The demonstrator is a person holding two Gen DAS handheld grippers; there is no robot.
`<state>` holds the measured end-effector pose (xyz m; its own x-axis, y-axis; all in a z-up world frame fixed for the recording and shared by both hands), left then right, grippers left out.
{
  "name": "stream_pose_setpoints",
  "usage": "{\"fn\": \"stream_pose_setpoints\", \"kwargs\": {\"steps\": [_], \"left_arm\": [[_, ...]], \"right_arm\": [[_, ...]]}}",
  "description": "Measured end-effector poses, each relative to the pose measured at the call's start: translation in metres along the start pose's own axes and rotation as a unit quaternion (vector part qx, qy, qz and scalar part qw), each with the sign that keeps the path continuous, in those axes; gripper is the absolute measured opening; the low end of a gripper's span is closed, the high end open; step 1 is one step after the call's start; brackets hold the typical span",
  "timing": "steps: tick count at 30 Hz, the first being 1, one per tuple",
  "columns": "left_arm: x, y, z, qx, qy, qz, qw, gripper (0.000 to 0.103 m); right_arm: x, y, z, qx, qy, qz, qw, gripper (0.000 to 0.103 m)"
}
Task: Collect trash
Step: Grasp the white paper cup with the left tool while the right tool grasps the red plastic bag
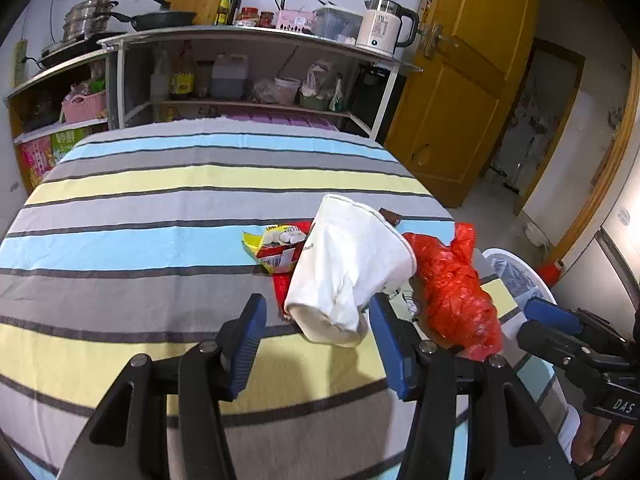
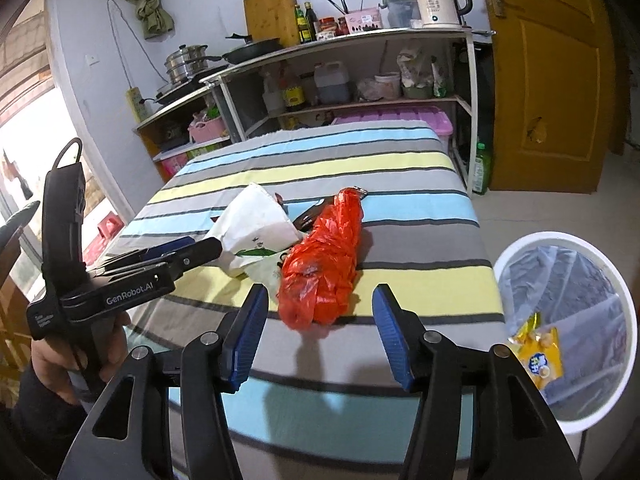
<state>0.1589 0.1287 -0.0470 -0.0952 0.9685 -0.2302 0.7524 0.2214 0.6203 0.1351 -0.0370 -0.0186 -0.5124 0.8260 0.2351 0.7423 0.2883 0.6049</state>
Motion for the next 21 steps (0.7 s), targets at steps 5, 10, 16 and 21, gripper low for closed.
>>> {"fn": "stream_pose_setpoints", "kwargs": {"steps": [5, 10, 16, 21], "left_arm": [[0.002, 0.005, 0.011, 0.014, -0.013, -0.003, 0.9998, 0.056], [0.000, 0.004, 0.016, 0.028, -0.020, 0.001, 0.9994, 0.056], [0.000, 0.005, 0.019, 0.036, -0.026, -0.003, 0.9990, 0.054], [-0.004, 0.005, 0.014, 0.024, -0.020, 0.002, 0.9995, 0.051]], "right_arm": [[-0.001, 0.009, 0.022, 0.014, 0.004, -0.001, 1.000, 0.055], [-0.002, 0.012, 0.038, 0.031, 0.006, 0.004, 0.999, 0.055], [-0.008, 0.010, 0.041, 0.035, 0.020, 0.014, 0.999, 0.053], [-0.009, 0.009, 0.037, 0.031, 0.020, 0.014, 0.999, 0.042]]}}
Point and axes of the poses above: each gripper's, at about its wrist camera, not at the fingertips, and z roughly the way its jaws point, x to its left, y to its top, the point moved 2 cm from there along z, roughly the way its jaws point, and after that the axes turned 8 degrees about x, right-handed, at the moved point
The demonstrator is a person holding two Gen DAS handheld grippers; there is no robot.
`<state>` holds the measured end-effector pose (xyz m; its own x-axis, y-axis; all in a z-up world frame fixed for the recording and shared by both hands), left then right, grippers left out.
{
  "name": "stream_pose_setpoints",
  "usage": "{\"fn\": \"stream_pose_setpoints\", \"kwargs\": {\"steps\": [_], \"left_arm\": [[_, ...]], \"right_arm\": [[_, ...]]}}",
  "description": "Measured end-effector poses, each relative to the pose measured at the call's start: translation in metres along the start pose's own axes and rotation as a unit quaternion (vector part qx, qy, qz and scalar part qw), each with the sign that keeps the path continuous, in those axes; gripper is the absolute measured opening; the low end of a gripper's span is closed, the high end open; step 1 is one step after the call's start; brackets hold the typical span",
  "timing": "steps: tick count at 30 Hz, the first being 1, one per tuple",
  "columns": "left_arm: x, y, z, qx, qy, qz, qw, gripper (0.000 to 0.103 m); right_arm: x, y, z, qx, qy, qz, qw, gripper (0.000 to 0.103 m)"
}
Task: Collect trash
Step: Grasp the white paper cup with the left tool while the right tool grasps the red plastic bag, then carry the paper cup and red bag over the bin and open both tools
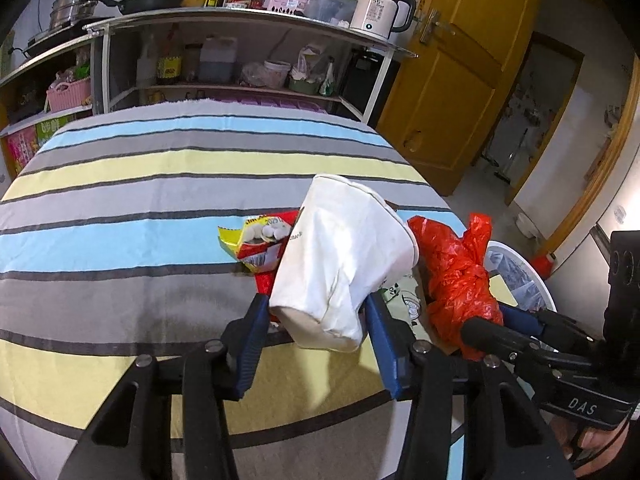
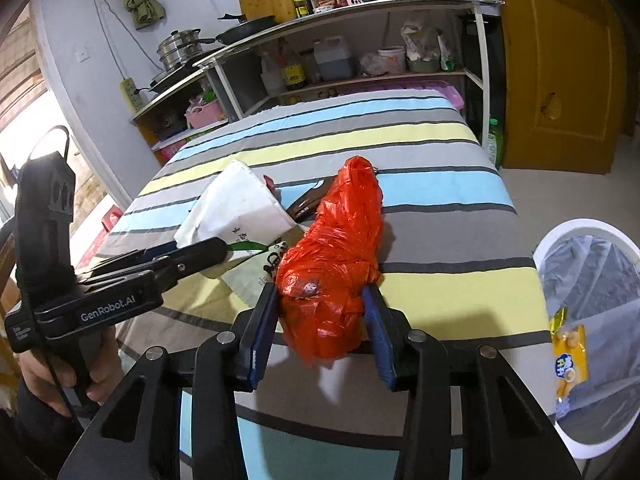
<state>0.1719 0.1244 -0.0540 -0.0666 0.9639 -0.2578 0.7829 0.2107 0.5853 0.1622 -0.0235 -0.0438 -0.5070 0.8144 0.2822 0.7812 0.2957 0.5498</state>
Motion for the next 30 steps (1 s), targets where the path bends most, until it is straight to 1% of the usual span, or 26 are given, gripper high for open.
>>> {"fn": "stream_pose_setpoints", "kwargs": {"steps": [6, 14, 21, 30], "left_arm": [[-0.001, -0.004, -0.014, -0.022, 0.005, -0.006, 0.9997, 0.050], [-0.010, -0.007, -0.039, -0.046, 0.008, -0.010, 0.9989, 0.050], [-0.035, -0.010, -0.053, -0.056, 0.000, 0.010, 0.9984, 0.050], [-0.082, -0.016, -0.060, -0.059, -0.023, 0.045, 0.9970, 0.050]], "right_arm": [[-0.001, -0.002, -0.015, -0.016, -0.003, 0.003, 1.000, 0.041], [-0.002, -0.011, -0.047, -0.044, -0.006, 0.006, 0.999, 0.041], [-0.009, -0.024, -0.080, -0.069, -0.014, 0.016, 0.997, 0.041], [-0.026, -0.040, -0.122, -0.098, -0.033, 0.031, 0.994, 0.041]]}}
Point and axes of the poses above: each gripper's, at about its wrist camera, not at the fingertips, and z roughly the way its jaws point, x to its left, y to its top, the point moved 2 cm from there along z, roughly the way its jaws point, and after that the axes turned 8 degrees about x, right-handed, at the moved point
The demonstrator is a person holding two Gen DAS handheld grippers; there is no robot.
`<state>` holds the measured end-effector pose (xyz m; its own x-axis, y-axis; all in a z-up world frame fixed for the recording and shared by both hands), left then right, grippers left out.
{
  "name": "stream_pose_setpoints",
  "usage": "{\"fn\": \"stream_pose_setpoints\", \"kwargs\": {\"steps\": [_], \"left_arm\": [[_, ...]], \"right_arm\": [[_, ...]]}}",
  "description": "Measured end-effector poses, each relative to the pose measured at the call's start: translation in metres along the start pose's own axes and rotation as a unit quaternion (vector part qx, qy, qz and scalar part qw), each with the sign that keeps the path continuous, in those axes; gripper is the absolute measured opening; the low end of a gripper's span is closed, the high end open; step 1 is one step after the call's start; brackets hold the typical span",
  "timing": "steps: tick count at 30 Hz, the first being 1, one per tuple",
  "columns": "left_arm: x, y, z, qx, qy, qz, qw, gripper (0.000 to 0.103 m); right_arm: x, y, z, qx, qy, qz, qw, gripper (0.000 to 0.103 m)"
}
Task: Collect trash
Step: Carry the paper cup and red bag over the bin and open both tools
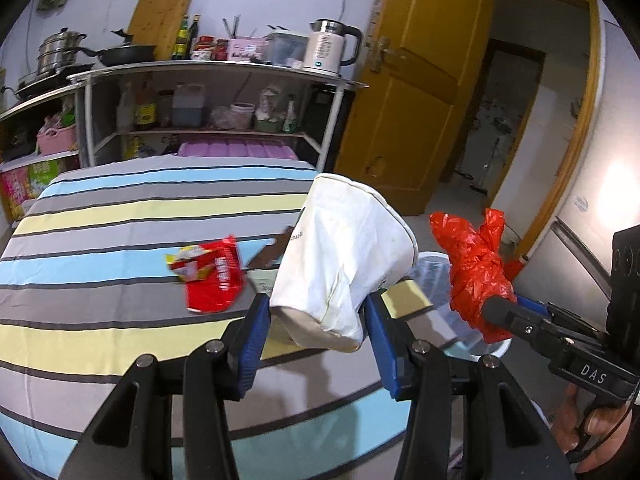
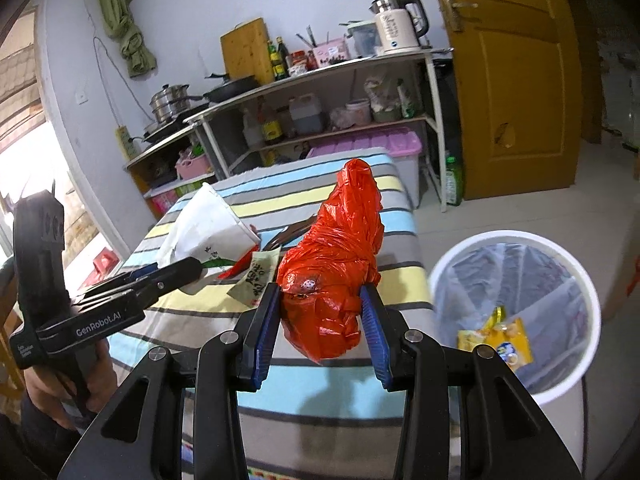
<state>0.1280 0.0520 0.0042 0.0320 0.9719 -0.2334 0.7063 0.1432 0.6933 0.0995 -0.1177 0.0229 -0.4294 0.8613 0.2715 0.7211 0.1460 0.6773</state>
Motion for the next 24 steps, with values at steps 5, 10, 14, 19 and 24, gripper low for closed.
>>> {"fn": "stream_pose_setpoints", "kwargs": {"steps": [5, 10, 14, 19, 24], "left_arm": [[-0.025, 0.002, 0.001, 0.001, -0.012, 0.019, 0.9998, 0.050], [-0.046, 0.001, 0.002, 0.003, -0.021, 0.034, 0.9992, 0.050], [-0.061, -0.001, 0.004, 0.005, -0.028, 0.042, 0.9987, 0.051], [-0.077, -0.002, 0.009, 0.010, -0.038, 0.051, 0.9979, 0.051], [-0.091, 0.002, 0.019, 0.016, -0.046, 0.058, 0.9971, 0.051]], "right_arm": [[-0.015, -0.007, -0.021, -0.015, -0.012, 0.012, 1.000, 0.041], [-0.027, -0.013, -0.035, -0.027, -0.020, 0.022, 0.999, 0.041], [-0.037, -0.018, -0.044, -0.033, -0.027, 0.030, 0.999, 0.041], [-0.046, -0.023, -0.050, -0.036, -0.034, 0.040, 0.998, 0.041], [-0.060, -0.025, -0.051, -0.035, -0.042, 0.051, 0.997, 0.041]]}}
Point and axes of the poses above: each gripper's, at about its wrist camera, not at the fingertips, and z roughly the way its jaws point, x to its left, y to its top, the point moved 2 cm from there along z, roughly the way its jaws point, and after that the axes turned 8 degrees about x, right-handed, at the moved point
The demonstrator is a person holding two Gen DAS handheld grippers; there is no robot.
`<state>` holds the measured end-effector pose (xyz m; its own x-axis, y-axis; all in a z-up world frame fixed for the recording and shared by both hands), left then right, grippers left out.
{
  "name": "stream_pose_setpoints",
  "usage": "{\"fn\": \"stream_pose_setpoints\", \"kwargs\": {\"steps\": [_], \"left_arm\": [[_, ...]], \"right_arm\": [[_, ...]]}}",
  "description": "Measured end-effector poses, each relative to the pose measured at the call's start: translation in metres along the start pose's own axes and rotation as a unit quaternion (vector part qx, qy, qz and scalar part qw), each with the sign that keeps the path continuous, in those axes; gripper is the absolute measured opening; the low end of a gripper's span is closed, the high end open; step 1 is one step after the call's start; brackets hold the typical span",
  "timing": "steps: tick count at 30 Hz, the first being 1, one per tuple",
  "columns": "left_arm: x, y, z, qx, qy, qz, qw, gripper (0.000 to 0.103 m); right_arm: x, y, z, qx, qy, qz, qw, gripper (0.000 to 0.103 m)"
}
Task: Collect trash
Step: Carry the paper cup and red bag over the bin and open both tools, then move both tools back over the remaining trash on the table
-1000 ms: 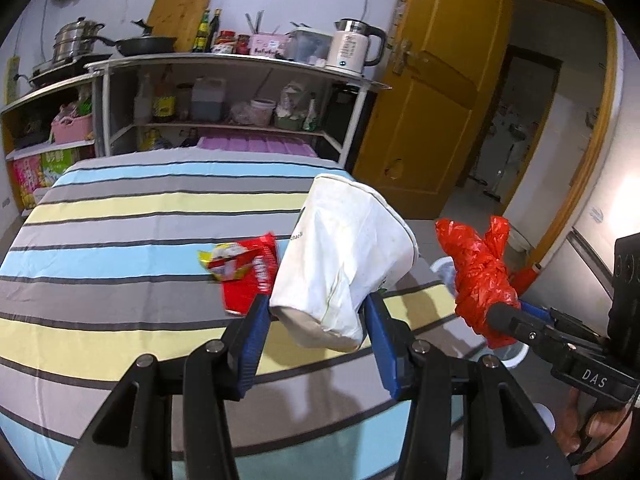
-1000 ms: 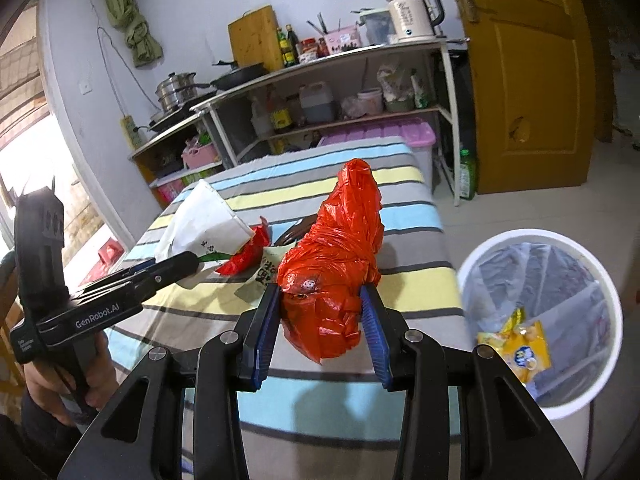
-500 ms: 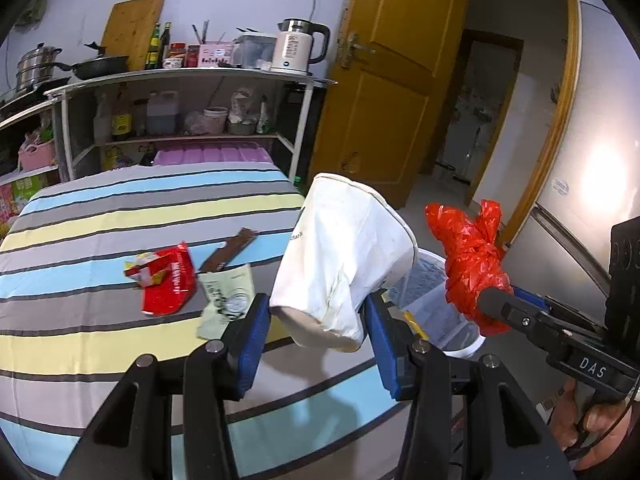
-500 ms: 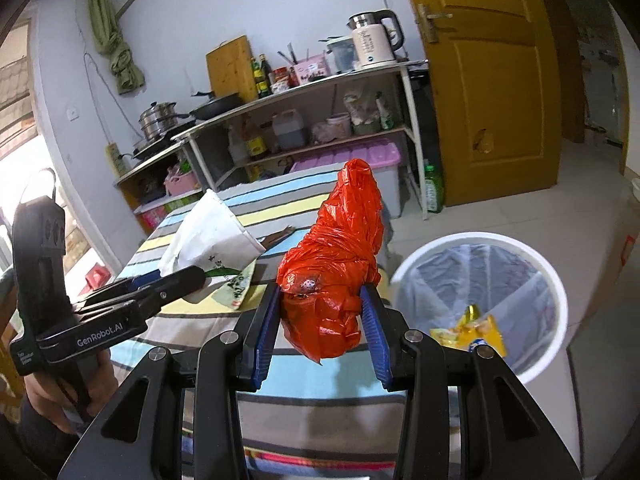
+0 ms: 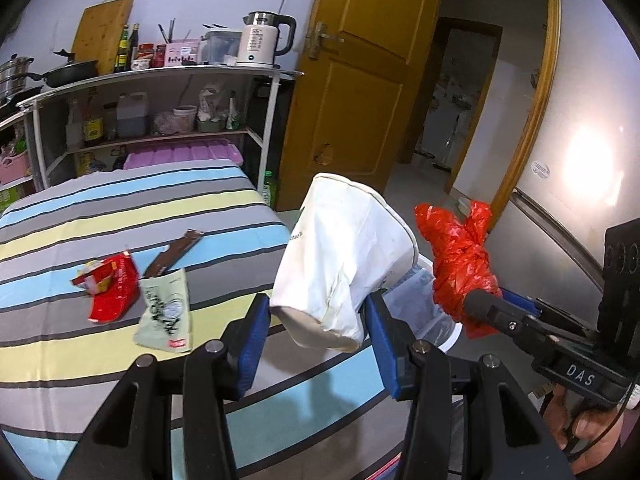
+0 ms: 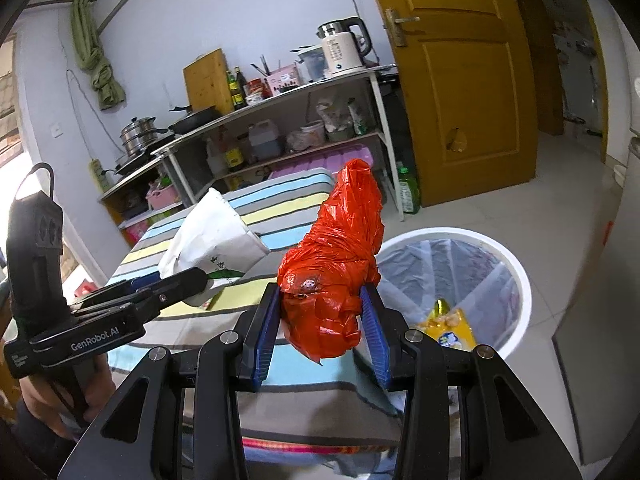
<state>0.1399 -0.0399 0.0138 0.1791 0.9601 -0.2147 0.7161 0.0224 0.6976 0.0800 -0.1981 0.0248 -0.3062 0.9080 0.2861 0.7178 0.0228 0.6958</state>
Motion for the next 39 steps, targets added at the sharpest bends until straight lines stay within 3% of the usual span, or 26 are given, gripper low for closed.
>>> {"fn": "stream_pose_setpoints", "kwargs": {"steps": [26, 39], "left_arm": [[-0.050, 0.016, 0.083, 0.057, -0.034, 0.040, 0.9970, 0.051], [-0.056, 0.017, 0.115, 0.087, -0.041, 0.044, 0.9944, 0.052]], "right_arm": [[-0.082, -0.006, 0.032, 0.036, -0.039, 0.072, 0.996, 0.042], [-0.098, -0.007, 0.053, 0.057, -0.046, 0.081, 0.994, 0.045]]}}
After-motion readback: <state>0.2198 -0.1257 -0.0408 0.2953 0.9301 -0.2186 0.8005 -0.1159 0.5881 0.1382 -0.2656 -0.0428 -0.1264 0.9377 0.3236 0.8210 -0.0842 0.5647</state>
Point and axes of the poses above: each gripper's, at about its wrist camera, not at the fingertips, and z roughly the way its jaws point, x to its left, y to its top, the point moved 2 cm from there along z, roughly the way its jaws point, and after that the axes turned 8 degrees about x, right-handed, at the moved point
